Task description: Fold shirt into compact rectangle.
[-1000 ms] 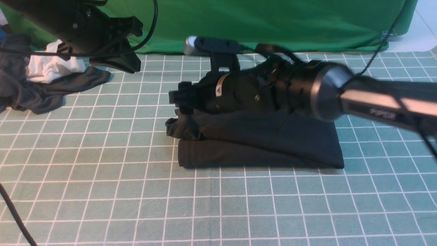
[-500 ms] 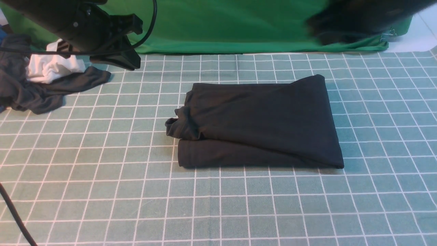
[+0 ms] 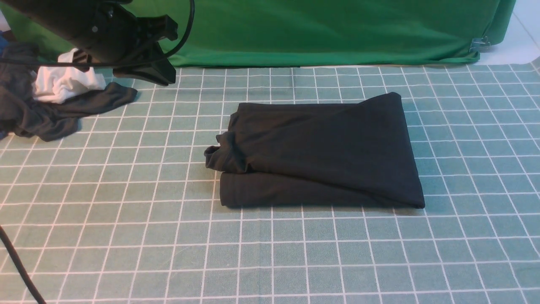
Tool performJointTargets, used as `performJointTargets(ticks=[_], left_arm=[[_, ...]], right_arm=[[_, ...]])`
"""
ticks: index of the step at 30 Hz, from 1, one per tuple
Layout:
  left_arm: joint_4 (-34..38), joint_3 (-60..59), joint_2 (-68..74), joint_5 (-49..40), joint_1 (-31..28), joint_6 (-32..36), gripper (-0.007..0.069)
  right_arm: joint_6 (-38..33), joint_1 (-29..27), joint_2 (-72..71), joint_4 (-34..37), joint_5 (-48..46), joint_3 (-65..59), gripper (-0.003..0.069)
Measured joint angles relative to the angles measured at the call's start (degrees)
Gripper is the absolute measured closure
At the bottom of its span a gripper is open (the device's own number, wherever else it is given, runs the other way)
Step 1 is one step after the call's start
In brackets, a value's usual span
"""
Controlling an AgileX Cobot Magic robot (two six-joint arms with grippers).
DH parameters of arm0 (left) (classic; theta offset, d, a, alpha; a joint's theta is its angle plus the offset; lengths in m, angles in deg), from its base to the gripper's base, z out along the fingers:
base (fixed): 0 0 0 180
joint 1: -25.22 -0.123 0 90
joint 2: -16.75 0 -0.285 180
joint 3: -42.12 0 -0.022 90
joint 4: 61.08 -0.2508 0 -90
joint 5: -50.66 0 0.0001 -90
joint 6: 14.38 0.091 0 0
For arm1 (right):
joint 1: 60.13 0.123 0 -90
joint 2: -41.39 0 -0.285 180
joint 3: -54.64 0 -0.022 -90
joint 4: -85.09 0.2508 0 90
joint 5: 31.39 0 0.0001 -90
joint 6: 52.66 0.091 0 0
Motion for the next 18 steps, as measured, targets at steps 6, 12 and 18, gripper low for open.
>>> performJointTargets(ticks=[6, 12, 18], left_arm=[[0.0, 0.0, 0.0, 0.0, 0.0, 0.0, 0.0610], [0.0, 0.0, 0.0, 0.2, 0.0, 0.0, 0.0610], [0.0, 0.0, 0.0, 0.2, 0.0, 0.0, 0.0610]], right_arm=[[0.0, -0.1, -18.6, 1.6, 17.7, -20.5, 0.0637], [0.0, -0.1, -25.5, 3.9, 40.3, -39.9, 0.0637], [0.0, -0.1, -25.8, 4.1, 47.5, -45.4, 0.0631]])
